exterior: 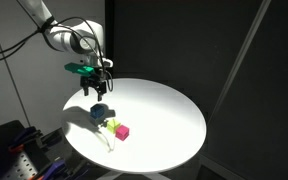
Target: Put the blue block on top of the grey block
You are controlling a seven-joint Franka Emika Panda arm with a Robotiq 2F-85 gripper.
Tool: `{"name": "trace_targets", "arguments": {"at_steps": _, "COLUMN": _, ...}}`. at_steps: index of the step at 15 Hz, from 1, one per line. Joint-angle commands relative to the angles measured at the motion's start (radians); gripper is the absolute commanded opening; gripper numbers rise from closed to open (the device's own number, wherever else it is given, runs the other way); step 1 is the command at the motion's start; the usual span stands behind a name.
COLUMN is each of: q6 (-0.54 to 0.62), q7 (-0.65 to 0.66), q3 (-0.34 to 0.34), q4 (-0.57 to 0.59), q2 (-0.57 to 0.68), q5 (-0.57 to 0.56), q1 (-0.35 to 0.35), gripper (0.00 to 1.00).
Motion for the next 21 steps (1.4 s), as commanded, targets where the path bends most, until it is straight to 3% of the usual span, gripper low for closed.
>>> {"name": "trace_targets", "arguments": {"at_steps": 1, "q6": -0.044, "q7": -0.075, "q3": 0.007, "q4": -0.062, "q2": -0.106, "q5": 0.045, "q1": -0.027, "gripper": 1.0}}
{"name": "trace_targets", "arguments": {"at_steps": 15, "q6": -0.109, "q7": 0.108, "q3": 0.007, "q4": -0.144, "q2": -0.354, "q5": 0.051, "q1": -0.066, "gripper": 1.0}}
{"name": "trace_targets", "arguments": {"at_steps": 21, "q6": -0.184, "q7": 0.104, "q3": 0.018, "q4": -0.144, "q2": -0.434, "q5": 0.099, "q1": -0.057, "gripper": 1.0}}
